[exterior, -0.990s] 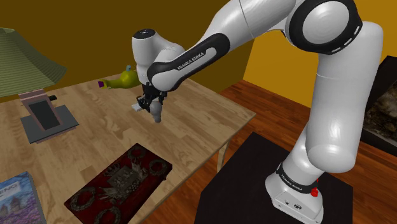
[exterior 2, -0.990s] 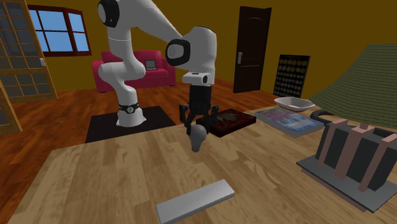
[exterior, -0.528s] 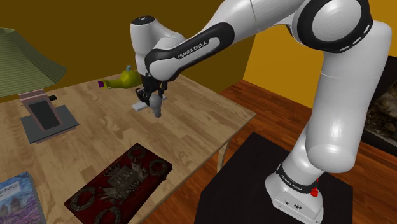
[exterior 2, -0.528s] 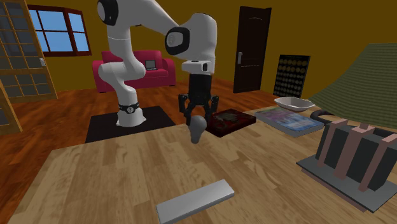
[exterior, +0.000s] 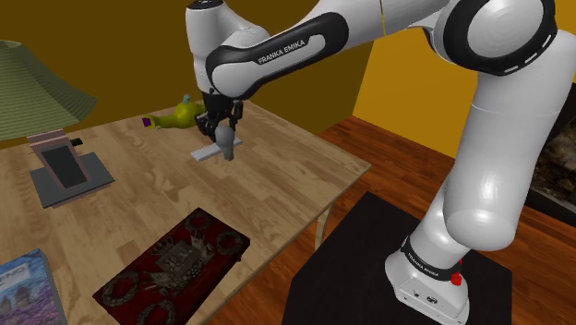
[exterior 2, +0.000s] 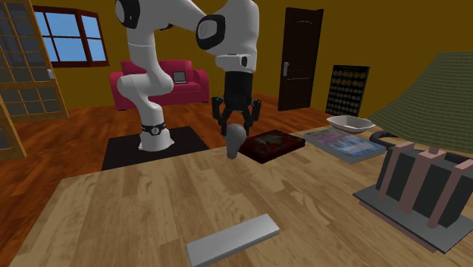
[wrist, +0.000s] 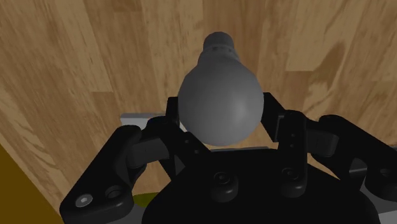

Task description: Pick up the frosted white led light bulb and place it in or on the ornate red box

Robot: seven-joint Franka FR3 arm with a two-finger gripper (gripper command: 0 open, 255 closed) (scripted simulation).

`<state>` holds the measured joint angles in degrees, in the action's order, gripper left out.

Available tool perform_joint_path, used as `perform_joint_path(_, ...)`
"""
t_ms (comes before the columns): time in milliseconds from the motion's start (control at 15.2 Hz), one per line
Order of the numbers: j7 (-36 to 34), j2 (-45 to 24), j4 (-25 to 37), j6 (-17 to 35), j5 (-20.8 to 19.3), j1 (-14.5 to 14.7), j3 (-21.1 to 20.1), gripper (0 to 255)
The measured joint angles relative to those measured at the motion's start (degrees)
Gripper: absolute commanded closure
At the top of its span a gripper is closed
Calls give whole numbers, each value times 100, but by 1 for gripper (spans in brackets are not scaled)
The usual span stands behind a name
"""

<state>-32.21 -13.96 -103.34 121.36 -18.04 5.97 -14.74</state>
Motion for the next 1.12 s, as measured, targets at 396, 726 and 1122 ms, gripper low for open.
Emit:
perform_joint_path(396,-176,187,86,-319,53,158,-120,255)
perform_joint_path(726,-743,435,-139,-475,60,499,-364,255)
perform_joint_path(1122,-1468,459,-35,-788,15,954,-678,255)
